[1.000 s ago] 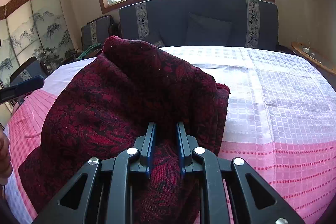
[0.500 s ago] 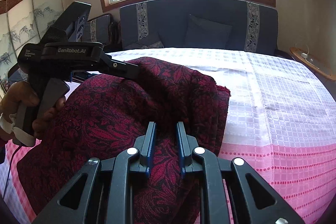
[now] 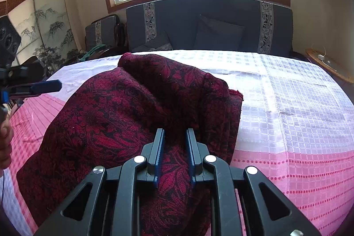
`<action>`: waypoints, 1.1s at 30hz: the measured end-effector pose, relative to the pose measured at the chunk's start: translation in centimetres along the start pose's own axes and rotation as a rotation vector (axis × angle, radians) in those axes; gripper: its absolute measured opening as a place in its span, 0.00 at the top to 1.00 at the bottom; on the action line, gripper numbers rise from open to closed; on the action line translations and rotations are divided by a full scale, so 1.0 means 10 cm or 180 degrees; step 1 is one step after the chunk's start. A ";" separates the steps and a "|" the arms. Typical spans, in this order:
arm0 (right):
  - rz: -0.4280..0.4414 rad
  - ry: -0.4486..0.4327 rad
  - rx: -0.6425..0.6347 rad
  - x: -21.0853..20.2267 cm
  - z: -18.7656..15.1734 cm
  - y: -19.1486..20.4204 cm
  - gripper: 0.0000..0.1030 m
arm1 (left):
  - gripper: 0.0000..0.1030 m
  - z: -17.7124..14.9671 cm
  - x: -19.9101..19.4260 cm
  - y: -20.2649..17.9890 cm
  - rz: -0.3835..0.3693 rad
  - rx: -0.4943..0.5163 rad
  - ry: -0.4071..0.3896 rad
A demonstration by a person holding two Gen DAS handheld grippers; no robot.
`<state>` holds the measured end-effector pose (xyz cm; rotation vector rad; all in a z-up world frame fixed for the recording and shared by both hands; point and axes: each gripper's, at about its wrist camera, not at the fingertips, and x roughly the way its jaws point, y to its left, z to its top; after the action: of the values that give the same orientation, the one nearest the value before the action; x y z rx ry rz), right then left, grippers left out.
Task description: Fold small clothes
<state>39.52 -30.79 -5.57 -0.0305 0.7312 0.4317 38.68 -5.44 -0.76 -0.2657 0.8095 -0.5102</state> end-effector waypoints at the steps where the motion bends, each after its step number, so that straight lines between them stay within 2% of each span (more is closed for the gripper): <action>1: 0.0034 -0.0001 0.0029 0.00 0.00 -0.02 0.84 | 0.09 -0.19 -0.03 -0.10 0.0026 0.0152 0.0078; 3: 0.0117 -0.0005 0.0099 0.00 0.00 -0.08 0.84 | 0.09 -0.56 -0.02 -0.29 0.0282 0.0474 0.0144; 4: 0.0150 -0.0006 0.0127 0.01 0.00 -0.11 0.84 | 0.11 -0.71 0.08 -0.32 0.0360 0.0507 0.0272; 5: 0.0166 -0.0007 0.0142 0.01 0.00 -0.12 0.84 | 0.21 -0.83 0.18 -0.28 0.0333 0.0406 0.0420; 6: 0.0162 -0.0007 0.0138 0.01 0.00 -0.12 0.84 | 0.24 -0.92 0.26 -0.20 0.0290 0.0245 0.0536; 7: 0.0140 -0.0007 0.0117 0.01 0.00 -0.11 0.84 | 0.25 -0.98 0.24 -0.18 0.0283 0.0234 0.0398; 9: 0.0082 -0.0007 0.0063 0.02 0.00 -0.09 0.84 | 0.26 -1.04 0.28 -0.26 0.0470 0.0464 0.0454; 11: 0.0094 0.0004 0.0074 0.02 0.00 -0.09 0.84 | 0.27 -1.03 0.28 -0.30 0.0543 0.0489 0.0479; 15: 0.0199 0.0026 0.0195 0.00 0.01 -0.15 0.84 | 0.27 -1.07 0.15 -0.24 0.0436 0.0490 0.0348; 17: 0.0312 0.0076 0.0419 -0.06 0.06 -0.23 0.81 | 0.27 -1.11 -0.05 -0.25 0.0371 0.0488 0.0111; 19: 0.0435 -0.0062 0.0606 -0.26 0.07 -0.29 0.74 | 0.27 -1.12 -0.25 -0.30 0.0377 0.0569 -0.0084; 21: 0.0473 -0.0271 0.0646 -0.52 0.04 -0.33 0.73 | 0.26 -1.12 -0.42 -0.35 0.0321 0.0642 -0.0202; 24: 0.0622 -0.0418 0.0873 -0.87 -0.08 -0.45 0.73 | 0.25 -1.10 -0.60 -0.42 0.0244 0.0708 -0.0276; 27: 0.0602 -0.0353 0.0970 -1.06 -0.28 -0.44 0.71 | 0.20 -1.05 -0.67 -0.44 0.0137 0.0673 -0.0287; 30: 0.0562 -0.0197 0.0991 -1.10 -0.44 -0.34 0.63 | 0.16 -0.98 -0.62 -0.44 0.0218 0.0637 -0.0225; 31: 0.0555 -0.0164 0.1002 -1.10 -0.49 -0.31 0.55 | 0.16 -0.94 -0.59 -0.42 0.0244 0.0621 -0.0208; 32: 0.0532 -0.0117 0.1008 -1.10 -0.52 -0.27 0.39 | 0.16 -0.91 -0.59 -0.42 0.0273 0.0607 -0.0206; 33: 0.0526 -0.0084 0.1015 -1.09 -0.54 -0.25 0.32 | 0.16 -0.88 -0.57 -0.41 0.0335 0.0602 -0.0211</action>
<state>29.86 -38.10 -2.82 0.3364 0.7723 0.4676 27.46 -6.20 -1.33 -0.0645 0.7015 -0.4729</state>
